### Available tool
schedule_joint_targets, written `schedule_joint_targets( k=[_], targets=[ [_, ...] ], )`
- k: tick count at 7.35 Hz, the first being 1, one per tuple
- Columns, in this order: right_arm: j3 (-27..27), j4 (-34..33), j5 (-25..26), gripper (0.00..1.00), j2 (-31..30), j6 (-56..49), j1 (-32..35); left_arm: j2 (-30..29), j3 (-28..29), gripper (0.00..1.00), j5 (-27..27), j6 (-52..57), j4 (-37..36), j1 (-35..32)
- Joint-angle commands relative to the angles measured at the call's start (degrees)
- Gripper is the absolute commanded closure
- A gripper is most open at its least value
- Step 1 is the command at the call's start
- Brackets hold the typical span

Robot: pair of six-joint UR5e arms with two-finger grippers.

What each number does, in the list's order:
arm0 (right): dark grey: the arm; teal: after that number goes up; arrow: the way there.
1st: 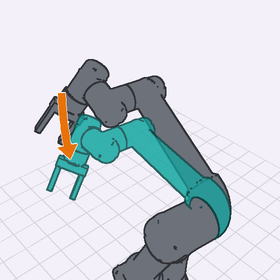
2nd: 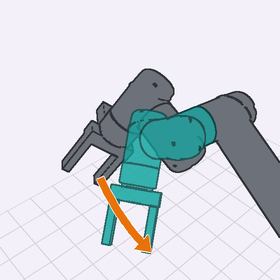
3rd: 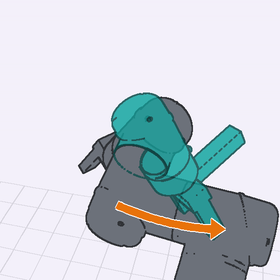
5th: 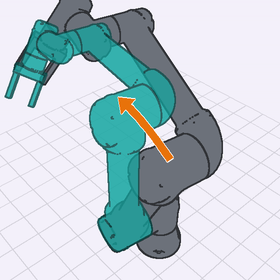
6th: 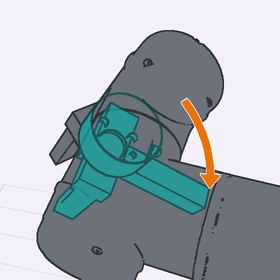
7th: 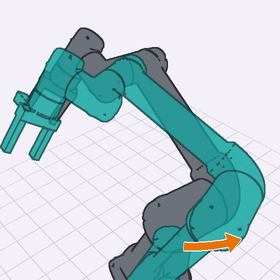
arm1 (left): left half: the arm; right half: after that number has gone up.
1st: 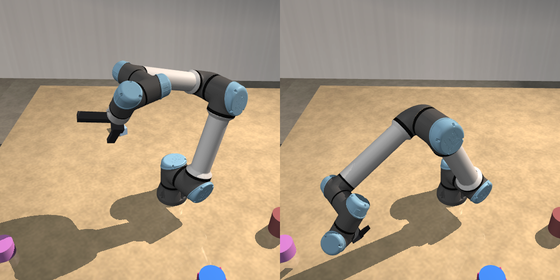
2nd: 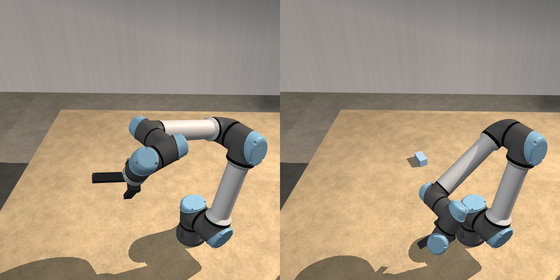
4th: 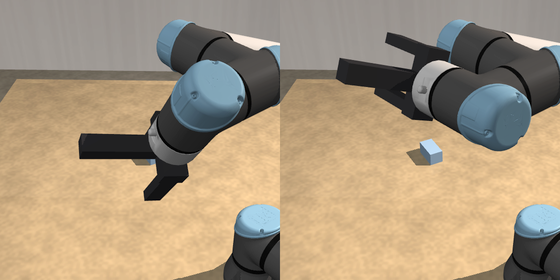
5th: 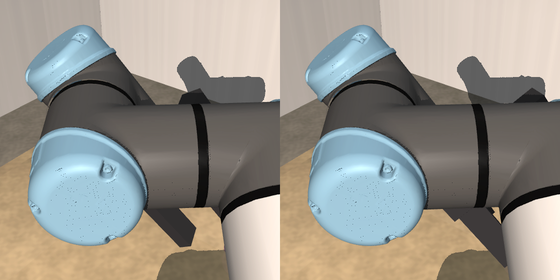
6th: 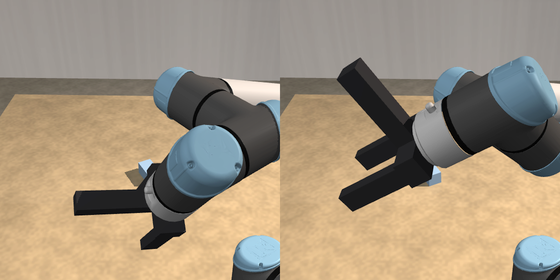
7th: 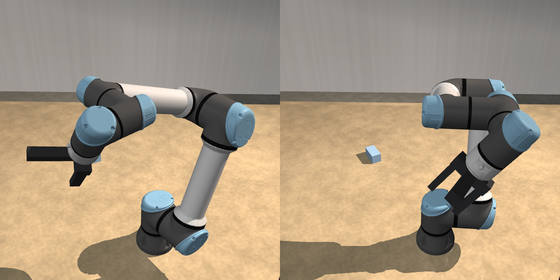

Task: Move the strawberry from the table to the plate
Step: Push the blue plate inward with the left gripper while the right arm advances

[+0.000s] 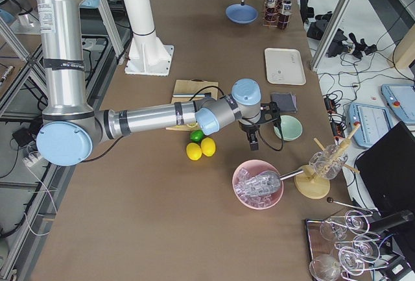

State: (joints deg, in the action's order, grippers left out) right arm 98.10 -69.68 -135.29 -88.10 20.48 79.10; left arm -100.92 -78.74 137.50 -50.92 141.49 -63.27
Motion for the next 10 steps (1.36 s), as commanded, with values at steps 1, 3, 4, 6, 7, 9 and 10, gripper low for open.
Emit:
schedule_joint_targets(
  k=[1,3,4,6,7,9,10],
  targets=[
    [0.07,-0.19,0.03,0.0,0.39,0.35,-0.26,-2.68,-5.78,1.0,-0.56,-12.82,0.19,6.54],
    [0.25,-0.63,1.33,0.01,2.83,6.98,-3.05,-8.03,-7.04,1.0,-9.58,-21.9,-0.51,14.97],
    [0.16,-0.8,4.22,0.01,3.98,10.51,-6.3,-10.58,-6.52,1.0,-12.58,-24.03,-1.21,17.28],
    [0.25,-0.81,8.18,0.02,6.35,19.56,-12.28,-16.29,-7.65,1.0,-17.59,-25.1,-9.62,20.62],
    [0.25,-0.89,9.33,0.02,7.41,21.69,-14.39,-18.24,-7.65,1.0,-21.01,-25.19,-11.83,23.52],
    [0.25,-2.99,11.44,0.02,9.61,24.95,-17.56,-21.93,-7.65,1.0,-26.12,-28.44,-17.1,27.05],
    [0.25,-3.0,11.54,0.02,9.61,24.96,-17.84,-21.86,-7.65,1.0,-27.8,-28.35,-17.21,28.45]
  ],
)
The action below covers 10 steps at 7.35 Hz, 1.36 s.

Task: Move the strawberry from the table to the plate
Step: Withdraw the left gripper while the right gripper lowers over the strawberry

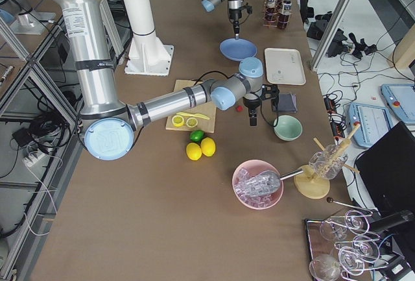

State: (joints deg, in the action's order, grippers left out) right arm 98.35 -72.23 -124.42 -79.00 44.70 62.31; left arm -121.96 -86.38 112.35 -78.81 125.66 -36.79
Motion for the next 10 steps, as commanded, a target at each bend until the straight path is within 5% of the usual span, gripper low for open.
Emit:
schedule_joint_targets(
  k=[1,5,6,7,10],
  targets=[
    [0.0,-0.46,0.67,0.02,0.51,0.74,-1.23,-0.47,0.07,1.0,-2.66,-0.46,-1.39,2.08],
    [-0.08,-0.46,0.76,0.02,0.6,0.74,-1.93,-0.29,-0.02,0.94,-3.81,0.06,-1.39,2.96],
    [-0.09,-0.46,0.68,0.02,0.69,0.74,-2.1,-0.21,-0.02,0.73,-3.81,0.06,-1.3,2.96],
    [-0.17,-0.46,0.76,0.02,0.69,0.83,-2.37,-0.21,-0.11,0.04,-4.07,0.15,-1.21,2.96],
    [-0.44,-3.6,4.69,0.02,4.8,7.93,-7.8,3.47,-6.76,0.02,-3.72,2.68,-1.47,1.3]
  ],
)
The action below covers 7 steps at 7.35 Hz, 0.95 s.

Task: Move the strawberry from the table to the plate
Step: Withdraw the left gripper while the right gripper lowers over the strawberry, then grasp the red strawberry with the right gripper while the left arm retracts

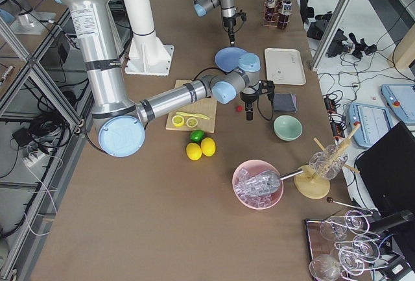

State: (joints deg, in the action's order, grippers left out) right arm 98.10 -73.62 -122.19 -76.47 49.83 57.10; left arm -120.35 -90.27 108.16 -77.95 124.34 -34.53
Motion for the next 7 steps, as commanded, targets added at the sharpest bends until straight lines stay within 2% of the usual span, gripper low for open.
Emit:
schedule_joint_targets(
  k=[1,2,3,5,7],
  targets=[
    [-0.19,-4.93,4.22,0.04,3.86,4.55,-4.34,3.09,-3.93,0.02,3.78,4.71,-0.06,-3.59],
    [-0.27,-4.87,6.15,0.05,3.96,6.48,-6.45,4.5,-4.64,0.02,8.33,5.69,0.03,-7.36],
    [-0.36,-4.52,6.69,0.09,3.96,8.59,-8.04,5.47,-4.91,0.02,10.47,7.18,0.12,-9.92],
    [-0.8,-4.34,7.84,0.16,3.96,8.44,-10.15,5.92,-5.0,0.02,10.75,8.51,0.12,-10.21],
    [-2.64,-4.25,9.06,0.18,4.66,8.44,-11.56,6.61,-5.52,0.02,10.75,8.51,0.12,-10.12]
  ],
)
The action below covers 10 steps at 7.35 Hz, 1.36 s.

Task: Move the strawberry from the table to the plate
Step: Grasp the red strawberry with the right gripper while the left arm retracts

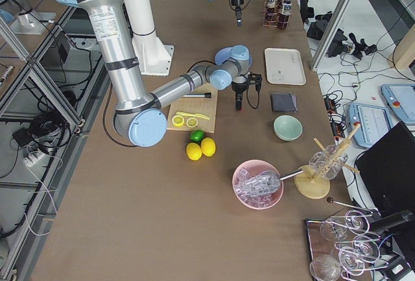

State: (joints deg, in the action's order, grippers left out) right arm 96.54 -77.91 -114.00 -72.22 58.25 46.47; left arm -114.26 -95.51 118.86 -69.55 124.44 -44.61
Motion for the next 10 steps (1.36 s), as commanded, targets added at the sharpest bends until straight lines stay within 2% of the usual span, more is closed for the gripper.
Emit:
schedule_joint_targets(
  k=[1,3,8,9,10],
  targets=[
    [-2.74,1.52,1.23,0.21,0.85,0.02,-1.29,0.7,-0.55,0.02,-0.03,0.12,0.01,-0.04],
    [-7.49,4.95,1.5,0.24,2.95,-0.42,-1.47,0.7,-0.56,0.02,-0.21,0.12,0.01,-0.04],
    [-7.24,4.96,2.64,0.34,2.44,-0.42,-2.26,0.62,-0.47,0.02,-0.3,0.12,-0.08,-0.13],
    [-7.42,5.05,2.73,0.48,2.44,0.19,-2.69,0.79,-0.38,0.02,-0.12,0.2,-0.08,-0.91],
    [-7.42,5.05,2.82,0.82,2.52,0.28,-2.79,2.71,-0.64,0.02,0.31,1.34,0.01,-3.01]
  ],
)
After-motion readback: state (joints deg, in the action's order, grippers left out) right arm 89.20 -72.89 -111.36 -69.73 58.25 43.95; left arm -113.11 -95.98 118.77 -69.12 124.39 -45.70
